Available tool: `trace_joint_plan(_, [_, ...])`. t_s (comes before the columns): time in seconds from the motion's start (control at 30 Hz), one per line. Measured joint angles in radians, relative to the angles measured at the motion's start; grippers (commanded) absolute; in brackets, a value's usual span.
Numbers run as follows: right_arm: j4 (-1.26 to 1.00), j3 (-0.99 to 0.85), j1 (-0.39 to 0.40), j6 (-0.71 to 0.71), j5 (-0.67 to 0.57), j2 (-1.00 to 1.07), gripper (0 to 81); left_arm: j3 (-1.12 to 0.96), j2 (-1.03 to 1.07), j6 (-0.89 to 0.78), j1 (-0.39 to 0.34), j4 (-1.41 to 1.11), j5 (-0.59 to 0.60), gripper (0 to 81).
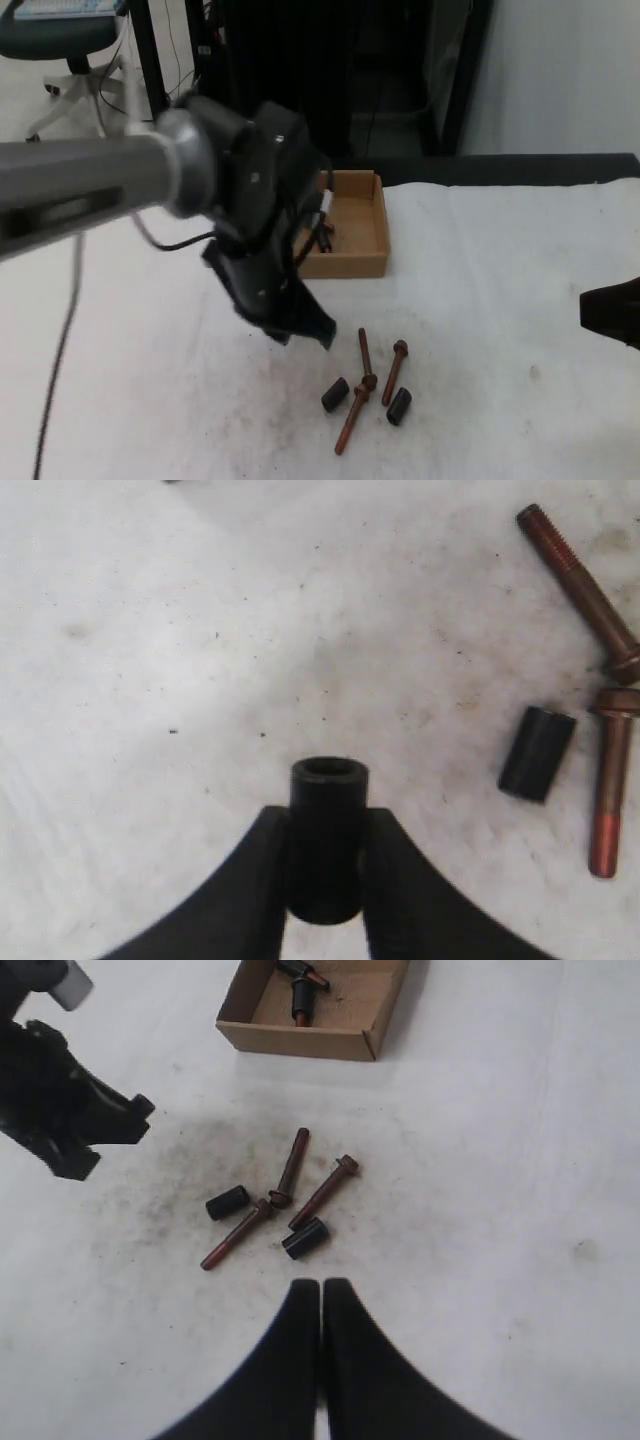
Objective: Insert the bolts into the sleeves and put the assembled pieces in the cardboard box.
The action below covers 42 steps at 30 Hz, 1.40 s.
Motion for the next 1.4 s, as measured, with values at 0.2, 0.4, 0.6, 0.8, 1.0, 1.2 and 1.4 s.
trace_joint_plan(0.2, [-0.032, 0.0, 0.073, -0.024, -0.017, 0.114, 0.8, 0.335, -0.392, -0.02, 0.0, -0.186, 0.055, 0.2])
trace_joint_plan(0.4, [-0.133, -0.022, 0.148, -0.026, -0.019, 0.301, 0.8, 0.619, -0.663, 0.176, 0.0, -0.419, 0.288, 0.2])
trace_joint_plan(0.6, [-0.151, -0.064, 0.168, -0.026, -0.056, 0.405, 0.8, 0.605, -0.662, 0.442, 0.0, -0.338, 0.283, 0.2])
trace_joint_plan(0.8, [-0.168, -0.076, 0.168, -0.026, -0.072, 0.408, 0.8, 0.483, -0.467, 0.887, 0.0, -0.151, 0.206, 0.2])
trace_joint_plan(1.0, [-0.17, -0.078, 0.168, -0.026, -0.073, 0.408, 0.8, 0.376, -0.178, 1.022, 0.0, -0.103, 0.129, 0.2])
trace_joint_plan(1.2, [-0.172, -0.081, 0.168, -0.026, -0.074, 0.397, 0.8, 0.157, -0.005, 1.138, 0.0, -0.105, 0.018, 0.2])
trace_joint_plan(1.4, [-0.172, -0.081, 0.168, -0.026, -0.074, 0.389, 0.8, 0.092, 0.06, 1.167, 0.0, -0.107, 0.016, 0.2])
